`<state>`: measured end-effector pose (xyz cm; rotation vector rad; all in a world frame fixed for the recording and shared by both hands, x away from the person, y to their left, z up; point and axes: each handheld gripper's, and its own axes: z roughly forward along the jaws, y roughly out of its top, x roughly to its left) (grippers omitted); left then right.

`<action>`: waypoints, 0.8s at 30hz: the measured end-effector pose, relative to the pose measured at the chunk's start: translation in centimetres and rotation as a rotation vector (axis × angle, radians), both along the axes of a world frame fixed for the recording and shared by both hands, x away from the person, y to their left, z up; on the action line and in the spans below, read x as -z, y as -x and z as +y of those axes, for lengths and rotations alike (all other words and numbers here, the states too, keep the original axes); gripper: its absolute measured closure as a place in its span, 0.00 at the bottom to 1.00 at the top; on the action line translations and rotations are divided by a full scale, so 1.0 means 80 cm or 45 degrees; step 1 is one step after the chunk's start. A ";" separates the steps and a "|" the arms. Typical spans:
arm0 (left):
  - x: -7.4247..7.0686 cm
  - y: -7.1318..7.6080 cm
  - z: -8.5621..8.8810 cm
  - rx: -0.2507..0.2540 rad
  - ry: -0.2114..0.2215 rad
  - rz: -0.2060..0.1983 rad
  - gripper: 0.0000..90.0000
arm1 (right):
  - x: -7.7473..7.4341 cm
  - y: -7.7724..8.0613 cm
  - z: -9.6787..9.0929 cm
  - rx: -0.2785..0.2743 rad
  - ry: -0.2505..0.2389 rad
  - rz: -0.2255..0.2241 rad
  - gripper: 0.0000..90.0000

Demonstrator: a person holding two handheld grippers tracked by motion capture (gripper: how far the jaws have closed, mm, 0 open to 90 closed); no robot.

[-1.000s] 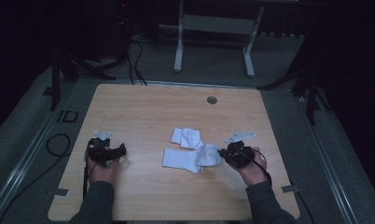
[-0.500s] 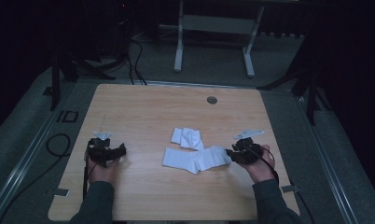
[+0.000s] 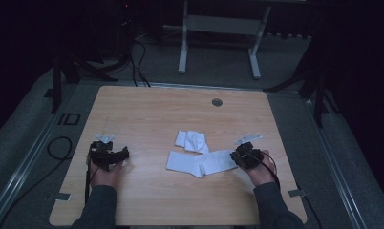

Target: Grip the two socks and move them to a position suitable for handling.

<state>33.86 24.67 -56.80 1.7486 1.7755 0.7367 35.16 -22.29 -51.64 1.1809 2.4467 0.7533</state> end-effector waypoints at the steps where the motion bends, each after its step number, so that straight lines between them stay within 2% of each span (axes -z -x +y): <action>1: 0.000 0.000 0.000 0.001 0.000 0.001 0.16 | 0.003 0.000 0.002 -0.009 0.002 -0.002 0.95; 7: 0.000 0.000 0.000 0.001 0.000 0.001 0.16 | 0.021 -0.005 0.006 -0.001 0.045 0.019 0.95; 10: 0.000 0.000 0.000 0.003 -0.002 0.003 0.16 | 0.031 -0.002 0.007 -0.012 0.062 0.038 0.95; 11: 0.000 0.000 0.000 0.002 -0.002 0.003 0.16 | 0.031 0.001 0.008 -0.015 0.058 0.026 0.95; 18: 0.000 0.000 0.000 0.002 -0.001 0.003 0.16 | 0.031 0.018 0.017 -0.079 0.057 0.042 0.94; 24: 0.000 0.000 0.000 0.003 -0.002 0.003 0.16 | 0.031 0.032 0.030 -0.134 0.003 0.069 0.93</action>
